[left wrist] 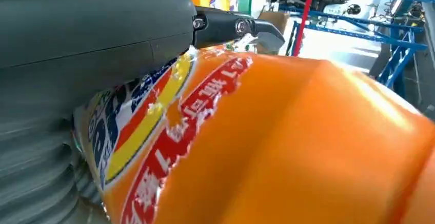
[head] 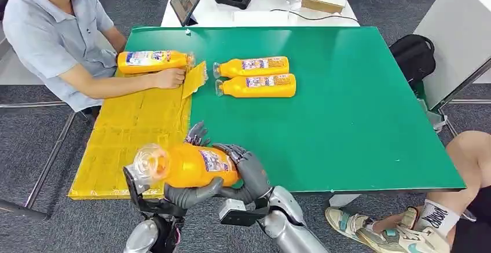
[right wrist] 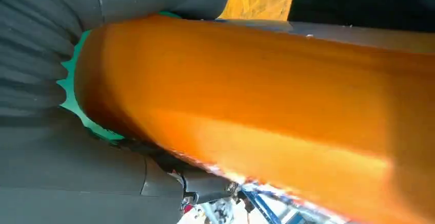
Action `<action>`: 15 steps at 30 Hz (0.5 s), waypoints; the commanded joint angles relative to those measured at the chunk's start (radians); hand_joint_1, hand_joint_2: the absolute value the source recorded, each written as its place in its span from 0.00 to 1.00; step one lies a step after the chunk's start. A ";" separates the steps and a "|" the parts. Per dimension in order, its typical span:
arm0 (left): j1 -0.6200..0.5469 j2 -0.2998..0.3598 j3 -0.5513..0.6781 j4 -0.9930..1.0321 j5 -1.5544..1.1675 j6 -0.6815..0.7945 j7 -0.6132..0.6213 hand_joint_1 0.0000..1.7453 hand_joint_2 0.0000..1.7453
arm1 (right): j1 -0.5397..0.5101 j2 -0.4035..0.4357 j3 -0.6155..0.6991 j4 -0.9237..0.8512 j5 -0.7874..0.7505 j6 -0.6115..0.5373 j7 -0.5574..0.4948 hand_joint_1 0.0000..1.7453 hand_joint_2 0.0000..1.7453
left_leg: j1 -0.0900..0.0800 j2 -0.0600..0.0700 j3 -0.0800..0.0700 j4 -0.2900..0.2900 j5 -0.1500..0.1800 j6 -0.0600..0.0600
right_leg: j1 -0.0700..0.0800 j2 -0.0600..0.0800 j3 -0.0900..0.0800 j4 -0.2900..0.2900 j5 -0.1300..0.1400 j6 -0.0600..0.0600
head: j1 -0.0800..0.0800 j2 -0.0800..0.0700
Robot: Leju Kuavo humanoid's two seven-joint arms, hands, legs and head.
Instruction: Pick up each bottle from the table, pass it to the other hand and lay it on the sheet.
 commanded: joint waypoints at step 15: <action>-0.019 -0.005 0.160 0.007 0.066 -0.065 -0.079 1.00 1.00 | 0.245 -0.214 -0.073 -0.352 0.076 0.054 0.014 0.00 0.00 | 0.000 -0.005 0.001 0.000 0.000 0.001 | 0.000 -0.006 0.001 -0.001 -0.002 -0.002 | -0.001 0.000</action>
